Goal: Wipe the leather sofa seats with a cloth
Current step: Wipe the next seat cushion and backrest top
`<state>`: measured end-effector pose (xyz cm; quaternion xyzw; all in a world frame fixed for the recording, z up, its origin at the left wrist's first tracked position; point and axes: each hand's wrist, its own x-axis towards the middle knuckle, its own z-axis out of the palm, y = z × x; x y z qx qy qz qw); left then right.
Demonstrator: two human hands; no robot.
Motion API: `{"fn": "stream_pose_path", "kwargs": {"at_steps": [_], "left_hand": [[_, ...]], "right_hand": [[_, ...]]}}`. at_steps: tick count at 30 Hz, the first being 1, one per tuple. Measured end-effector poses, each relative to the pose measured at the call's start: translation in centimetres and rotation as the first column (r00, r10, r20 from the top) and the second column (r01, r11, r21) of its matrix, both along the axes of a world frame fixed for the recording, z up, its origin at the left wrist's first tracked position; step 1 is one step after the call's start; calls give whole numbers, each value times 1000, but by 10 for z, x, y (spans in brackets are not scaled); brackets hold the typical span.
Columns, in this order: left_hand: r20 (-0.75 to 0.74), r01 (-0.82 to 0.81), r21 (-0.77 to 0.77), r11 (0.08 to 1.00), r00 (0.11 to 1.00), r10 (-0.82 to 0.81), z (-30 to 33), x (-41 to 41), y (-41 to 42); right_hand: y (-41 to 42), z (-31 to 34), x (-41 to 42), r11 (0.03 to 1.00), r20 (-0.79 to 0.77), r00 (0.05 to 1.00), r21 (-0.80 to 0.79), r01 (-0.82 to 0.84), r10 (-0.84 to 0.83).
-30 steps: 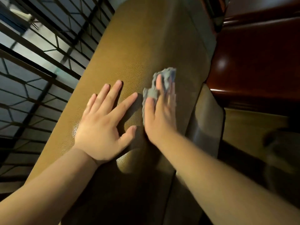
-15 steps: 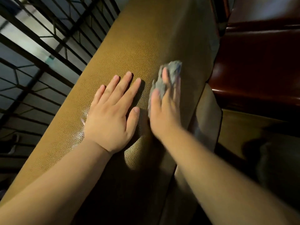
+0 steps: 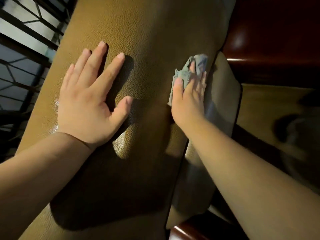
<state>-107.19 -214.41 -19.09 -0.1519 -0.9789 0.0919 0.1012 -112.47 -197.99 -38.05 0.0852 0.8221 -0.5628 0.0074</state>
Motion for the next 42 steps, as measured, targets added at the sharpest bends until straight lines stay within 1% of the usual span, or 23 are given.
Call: {"fn": "stream_pose_path", "kwargs": {"at_steps": [2,4,5,7,11,13,14,16,17,19,21,24,26,27,28,29,30,32,34,35,36,38,42], "left_hand": [[5,-3,-12,1000,1000,3,1,-1,-1],[2,-3,-21,1000,1000,3,1,-2,-2],[-1,1,-25,1000,1000,-1,0,-3,-2],[-12,11,-26,1000,1000,-11,-1,-3,-3],[-29,31,-2,1000,999,-31,-4,-4,-5],[-30,37,10,999,999,-37,-5,-4,-6],[-32,38,18,999,999,-37,-5,-4,-6],[-35,23,23,999,999,-22,-4,-4,-7],[-37,17,14,1000,999,-16,-3,-3,-7],[-33,17,-9,1000,999,-17,-4,-2,-7],[-33,12,-22,1000,999,-13,-5,-2,-7],[-44,44,-9,999,998,-44,-6,-5,-8],[-71,62,9,998,996,-61,-7,-5,-10],[-80,65,13,998,995,-64,-7,-6,-11],[-84,63,15,998,995,-61,-6,-6,-11],[-82,52,14,999,995,-51,-5,-6,-10],[-75,40,11,999,996,-39,-4,-7,-9],[-62,25,-4,1000,998,-25,-2,-5,-7],[-43,26,-23,999,999,-27,-1,-1,-6],[-25,24,-24,999,999,-25,0,0,-6],[3,22,-12,1000,1000,-22,1,1,-5],[69,6,20,1000,998,-7,7,1,-2],[225,-60,150,987,974,25,25,32,-10]], "right_hand": [[-21,2,65,1000,-55,998,7,-6,6],[-36,-1,138,990,-126,986,101,-98,110],[-37,-9,154,980,-148,976,149,-135,157],[-25,-21,124,981,-106,982,132,-143,157],[23,-21,-17,997,27,999,68,43,-45],[32,-15,-38,997,49,996,41,71,-73],[28,-12,-25,997,18,997,22,79,-80],[-1,-17,45,986,-150,987,148,77,-54],[-14,-21,89,980,-204,979,195,41,-1],[-29,-23,168,980,-73,988,154,-125,138],[-31,-22,193,949,27,961,155,-276,275],[-22,-16,138,937,-13,979,291,-192,204],[-9,-5,68,952,21,988,265,-152,152],[-5,4,39,972,45,996,219,-88,81],[-8,18,26,990,73,997,140,-28,17],[-19,31,31,998,50,999,63,13,-16],[-33,42,53,1000,-33,999,28,9,-8],[-57,61,132,994,-246,963,0,-111,108],[-63,60,203,951,-322,899,16,-309,297],[-59,54,214,930,-336,873,26,-367,353],[-53,50,209,924,-345,863,36,-381,369],[-45,56,172,944,-335,883,76,-322,328],[-35,106,62,976,-239,956,-91,-195,169]]}}
